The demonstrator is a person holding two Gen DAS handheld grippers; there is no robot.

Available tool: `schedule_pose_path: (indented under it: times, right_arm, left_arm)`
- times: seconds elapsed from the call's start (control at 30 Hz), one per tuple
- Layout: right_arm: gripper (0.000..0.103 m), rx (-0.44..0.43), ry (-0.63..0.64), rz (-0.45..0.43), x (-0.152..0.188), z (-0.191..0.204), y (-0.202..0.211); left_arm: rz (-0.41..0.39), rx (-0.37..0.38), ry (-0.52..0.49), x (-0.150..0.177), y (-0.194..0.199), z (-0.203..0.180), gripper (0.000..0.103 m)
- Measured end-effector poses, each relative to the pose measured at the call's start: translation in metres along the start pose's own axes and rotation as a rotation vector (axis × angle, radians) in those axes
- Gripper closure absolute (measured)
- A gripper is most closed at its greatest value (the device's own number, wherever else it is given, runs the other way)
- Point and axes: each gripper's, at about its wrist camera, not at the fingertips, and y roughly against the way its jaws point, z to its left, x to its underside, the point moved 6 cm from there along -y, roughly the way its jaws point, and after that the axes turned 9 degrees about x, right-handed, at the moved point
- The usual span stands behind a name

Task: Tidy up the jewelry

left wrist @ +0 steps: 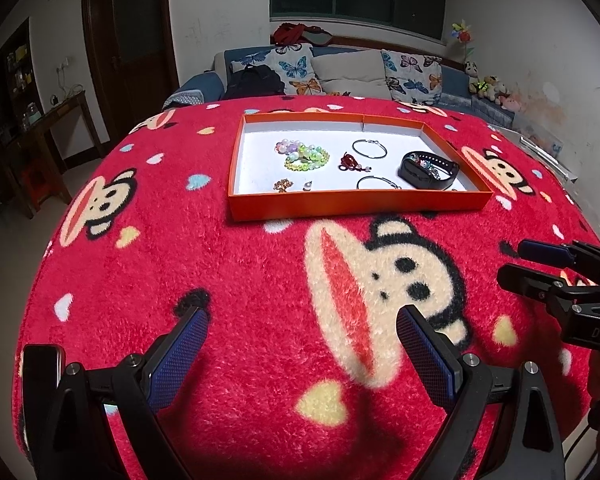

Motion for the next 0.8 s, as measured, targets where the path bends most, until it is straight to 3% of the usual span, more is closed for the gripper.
schedule_pose_path:
  times: [0.8]
  right_arm:
    - [0.033, 0.003, 0.002, -0.056, -0.005, 0.002, -0.002]
  left_arm:
    - [-0.071, 0.004, 0.007, -0.010, 0.007, 0.008, 0.001]
